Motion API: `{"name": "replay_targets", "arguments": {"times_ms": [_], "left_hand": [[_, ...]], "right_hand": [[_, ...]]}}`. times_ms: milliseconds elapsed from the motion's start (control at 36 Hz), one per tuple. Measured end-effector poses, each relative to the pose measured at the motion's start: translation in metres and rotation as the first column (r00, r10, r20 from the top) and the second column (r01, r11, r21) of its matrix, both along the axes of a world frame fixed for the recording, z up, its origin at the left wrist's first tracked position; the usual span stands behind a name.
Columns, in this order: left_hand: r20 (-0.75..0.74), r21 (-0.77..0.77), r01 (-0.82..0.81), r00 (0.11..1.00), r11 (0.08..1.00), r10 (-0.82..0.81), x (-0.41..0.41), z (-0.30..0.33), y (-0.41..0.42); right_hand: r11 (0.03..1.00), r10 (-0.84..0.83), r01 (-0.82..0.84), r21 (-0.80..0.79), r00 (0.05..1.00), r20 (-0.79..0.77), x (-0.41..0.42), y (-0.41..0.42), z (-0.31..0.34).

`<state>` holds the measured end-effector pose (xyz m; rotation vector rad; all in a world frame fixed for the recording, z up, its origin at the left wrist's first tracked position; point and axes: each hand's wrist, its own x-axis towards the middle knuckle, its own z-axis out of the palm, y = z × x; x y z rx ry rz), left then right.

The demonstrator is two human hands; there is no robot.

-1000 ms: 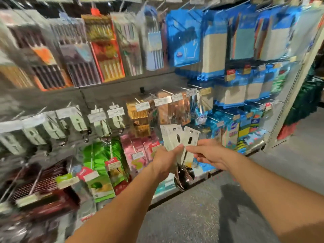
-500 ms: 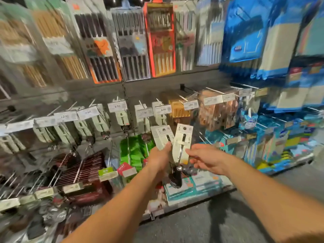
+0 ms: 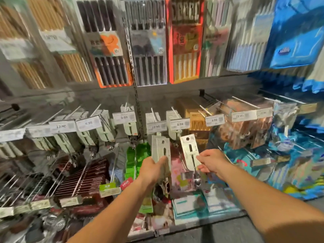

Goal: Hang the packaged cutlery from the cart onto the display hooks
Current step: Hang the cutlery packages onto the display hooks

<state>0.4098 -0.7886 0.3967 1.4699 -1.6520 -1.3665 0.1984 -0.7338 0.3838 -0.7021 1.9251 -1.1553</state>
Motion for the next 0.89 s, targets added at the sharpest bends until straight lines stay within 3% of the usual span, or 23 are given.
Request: {"name": "replay_targets", "arguments": {"times_ms": [278,556,889], "left_hand": [[-0.048,0.084,0.09,0.995,0.992,-0.087,-0.032,-0.008,-0.037],[-0.009,0.101,0.112,0.994,0.989,-0.111,-0.041,-0.008,-0.048],[0.033,0.062,0.098,0.994,0.993,-0.1,-0.045,-0.015,-0.056]], "right_hand": [[0.997,0.068,-0.065,-0.036,0.994,0.081,-0.019,-0.073,-0.016],[0.978,0.179,-0.182,0.101,0.983,0.037,-0.039,-0.081,-0.033],[0.98,0.195,-0.189,-0.068,0.977,0.089,-0.022,-0.1,-0.003]]}}
